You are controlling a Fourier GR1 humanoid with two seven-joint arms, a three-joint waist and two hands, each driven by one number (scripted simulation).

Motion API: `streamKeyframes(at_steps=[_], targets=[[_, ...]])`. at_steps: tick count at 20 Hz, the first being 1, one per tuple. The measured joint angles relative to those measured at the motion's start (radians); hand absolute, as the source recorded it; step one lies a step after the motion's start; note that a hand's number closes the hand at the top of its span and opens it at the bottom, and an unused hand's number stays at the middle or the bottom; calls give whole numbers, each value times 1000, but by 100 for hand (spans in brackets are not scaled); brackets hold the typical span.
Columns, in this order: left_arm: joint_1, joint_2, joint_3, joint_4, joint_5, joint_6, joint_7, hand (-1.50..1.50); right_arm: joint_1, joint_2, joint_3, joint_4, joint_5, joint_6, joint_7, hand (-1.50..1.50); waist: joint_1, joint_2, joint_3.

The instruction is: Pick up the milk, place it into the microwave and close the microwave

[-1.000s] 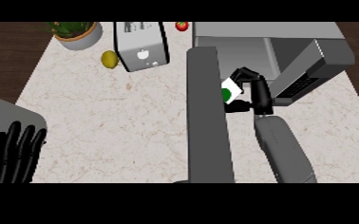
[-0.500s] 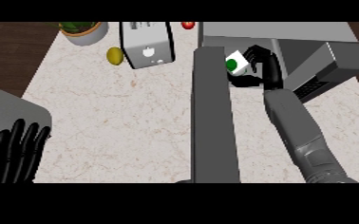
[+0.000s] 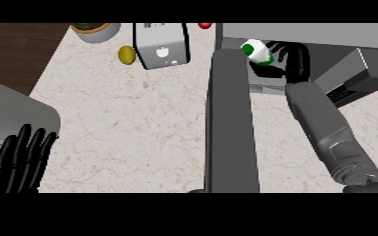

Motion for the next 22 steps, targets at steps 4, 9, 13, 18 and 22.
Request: streamKeyframes(at_steps=[4, 9, 13, 18, 22], targets=[[-3, 9, 0, -2, -10, -5, 6, -150, -33, 1, 43, 68, 57, -21, 13, -150, 12, 4, 0], [-25, 11, -7, 16, -28, -5, 10, -150, -86, 11, 78, 125, 101, 1, 45, -150, 19, 9, 1], [-23, 10, -15, 16, -45, -4, 6, -150, -106, 21, 81, 146, 108, 23, 57, -150, 20, 9, 1], [-36, -2, -26, 37, -74, 10, 1, -150, -117, 33, 66, 144, 97, 22, 48, -150, 8, 6, 1], [-20, -3, -36, 28, -86, 7, -8, -150, -124, 40, 47, 141, 84, -10, 55, -150, 7, 3, 1]])
